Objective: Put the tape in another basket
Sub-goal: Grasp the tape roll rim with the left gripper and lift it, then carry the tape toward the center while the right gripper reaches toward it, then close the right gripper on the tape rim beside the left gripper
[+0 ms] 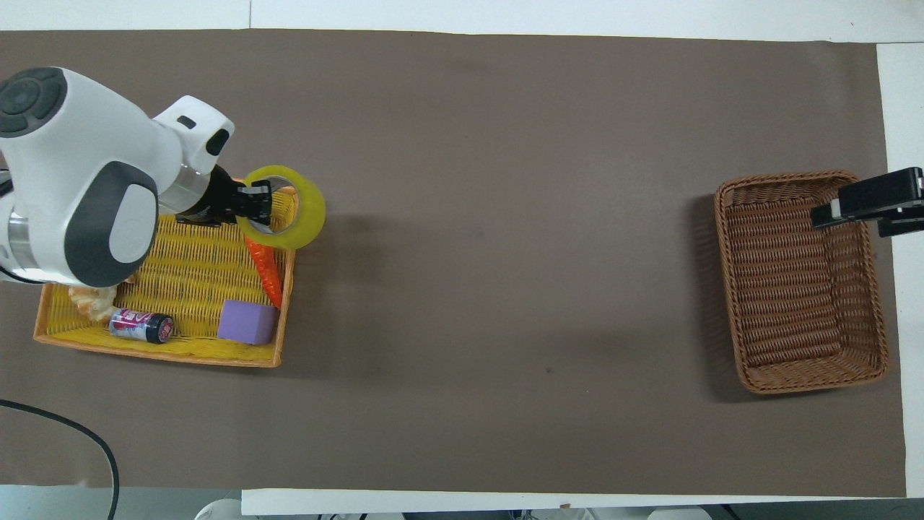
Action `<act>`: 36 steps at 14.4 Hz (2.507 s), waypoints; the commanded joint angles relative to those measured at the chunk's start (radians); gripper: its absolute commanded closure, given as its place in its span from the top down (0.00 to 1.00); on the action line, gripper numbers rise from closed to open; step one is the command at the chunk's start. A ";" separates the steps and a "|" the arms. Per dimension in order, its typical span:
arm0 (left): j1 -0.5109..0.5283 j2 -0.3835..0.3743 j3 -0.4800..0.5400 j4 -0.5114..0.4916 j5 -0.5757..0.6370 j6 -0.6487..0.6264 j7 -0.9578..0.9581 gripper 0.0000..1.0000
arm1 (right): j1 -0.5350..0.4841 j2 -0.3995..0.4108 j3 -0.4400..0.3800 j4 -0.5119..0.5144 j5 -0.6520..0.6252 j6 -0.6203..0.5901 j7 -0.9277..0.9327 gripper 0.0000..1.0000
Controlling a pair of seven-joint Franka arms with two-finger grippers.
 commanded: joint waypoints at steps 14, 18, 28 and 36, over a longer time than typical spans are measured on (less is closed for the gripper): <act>-0.217 -0.029 0.014 0.096 -0.241 -0.088 -0.220 0.00 | 0.205 -0.017 0.007 -0.511 0.851 0.411 -0.257 1.00; -0.214 -0.041 0.014 0.087 -0.233 -0.103 -0.220 0.00 | 0.308 0.042 0.007 -0.510 0.982 0.481 -0.259 1.00; -0.214 -0.063 0.016 0.087 -0.233 -0.127 -0.241 0.00 | 0.494 0.092 0.010 -0.503 1.125 0.665 -0.243 1.00; -0.213 -0.069 0.016 0.084 -0.233 -0.125 -0.241 0.00 | 0.591 0.102 0.016 -0.497 1.168 0.787 -0.231 1.00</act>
